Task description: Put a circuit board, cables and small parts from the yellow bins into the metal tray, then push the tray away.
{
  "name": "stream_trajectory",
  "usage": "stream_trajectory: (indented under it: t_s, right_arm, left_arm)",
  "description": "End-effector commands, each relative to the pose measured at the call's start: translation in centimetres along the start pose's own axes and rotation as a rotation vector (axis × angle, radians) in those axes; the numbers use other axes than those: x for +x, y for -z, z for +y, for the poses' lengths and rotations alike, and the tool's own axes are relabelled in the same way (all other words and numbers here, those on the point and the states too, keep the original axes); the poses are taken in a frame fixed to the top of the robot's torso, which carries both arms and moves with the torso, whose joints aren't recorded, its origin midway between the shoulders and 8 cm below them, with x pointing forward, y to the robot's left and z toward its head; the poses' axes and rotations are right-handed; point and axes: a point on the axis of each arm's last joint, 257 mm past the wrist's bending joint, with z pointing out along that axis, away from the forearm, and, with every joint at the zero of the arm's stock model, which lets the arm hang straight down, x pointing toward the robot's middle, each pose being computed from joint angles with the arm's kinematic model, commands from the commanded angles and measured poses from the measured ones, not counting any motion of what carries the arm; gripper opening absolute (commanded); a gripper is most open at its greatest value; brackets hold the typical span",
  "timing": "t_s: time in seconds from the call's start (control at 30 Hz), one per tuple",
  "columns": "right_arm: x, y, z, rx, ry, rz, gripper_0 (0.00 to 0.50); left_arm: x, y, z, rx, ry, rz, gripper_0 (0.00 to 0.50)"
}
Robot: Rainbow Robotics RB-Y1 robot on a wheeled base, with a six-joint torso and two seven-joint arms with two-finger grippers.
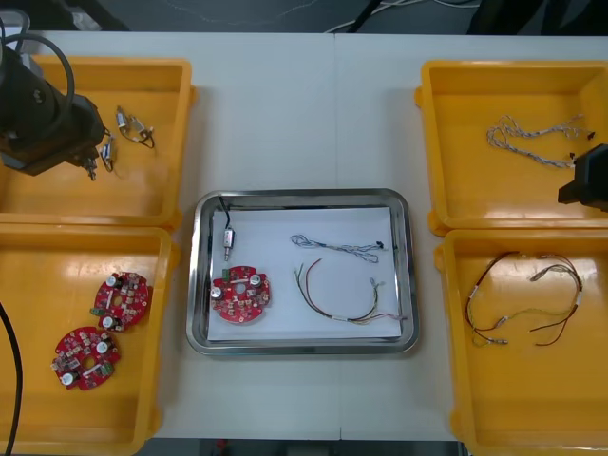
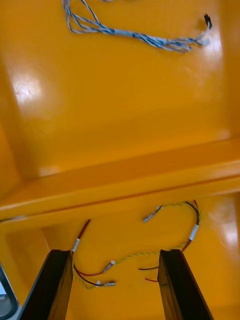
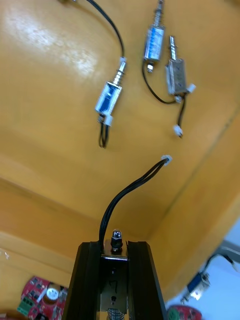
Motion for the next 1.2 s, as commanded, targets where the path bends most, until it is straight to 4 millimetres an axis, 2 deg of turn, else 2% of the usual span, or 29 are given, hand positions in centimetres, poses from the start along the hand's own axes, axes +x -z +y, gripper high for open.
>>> stream_trajectory:
  t_s: [0.03, 0.1, 0.17, 0.27, 0.3, 0.43, 0.63, 0.7, 0.8, 0.83, 0.87, 0.93, 1.2]
  right_arm:
    - [1.6, 1.1, -3.0, 0.058, 0.019, -0.015, 0.500]
    - [2.8, 0.9, -3.5, 0.073, 0.037, 0.001, 0.500]
    - [3.3, 0.8, -3.7, 0.078, 0.043, 0.006, 0.500]
    - [4.5, 0.5, -4.2, 0.081, 0.053, 0.026, 0.500]
    - [4.6, 0.5, -4.2, 0.082, 0.054, 0.027, 0.500]
    - [5.4, 0.5, -4.6, 0.085, 0.061, 0.037, 0.500]
    - [6.2, 0.7, -5.0, 0.089, 0.076, 0.040, 0.500]
    - [6.4, 0.8, -5.1, 0.093, 0.081, 0.039, 0.500]
    - [7.1, 0.7, -5.6, 0.109, 0.090, 0.042, 0.500]
    - [7.1, 0.7, -5.6, 0.109, 0.090, 0.042, 0.500]
    - [7.3, 0.7, -5.7, 0.111, 0.094, 0.044, 0.500]
    - [7.5, 0.7, -5.7, 0.110, 0.099, 0.049, 0.500]
    - [7.4, 0.7, -5.8, 0.112, 0.112, 0.050, 0.500]
  left_arm:
    - [-0.3, 2.5, -0.8, 0.000, -0.143, -0.070, 0.000]
    - [0.6, 2.8, -2.1, 0.006, -0.192, -0.085, 0.000]
    - [1.2, 2.8, -2.4, 0.008, -0.210, -0.089, 0.000]
    - [3.9, 2.3, -3.3, 0.015, -0.276, -0.077, 0.000]
    - [4.2, 2.2, -3.3, 0.015, -0.281, -0.076, 0.000]
    - [7.4, 1.6, -4.2, 0.023, -0.353, -0.062, 0.000]
    - [11.7, 0.5, -6.8, 0.085, -0.431, -0.061, 0.000]
    - [12.3, 0.3, -7.4, 0.095, -0.442, -0.063, 0.000]
    - [14.0, -0.5, -9.4, 0.130, -0.448, -0.070, 0.000]
    - [14.0, -0.5, -9.4, 0.130, -0.448, -0.070, 0.000]
    - [14.6, -0.8, -10.4, 0.147, -0.456, -0.083, 0.000]
    - [15.4, -1.3, -11.4, 0.153, -0.475, -0.098, 0.000]
    - [17.6, -2.8, -13.3, 0.190, -0.501, -0.117, 0.000]
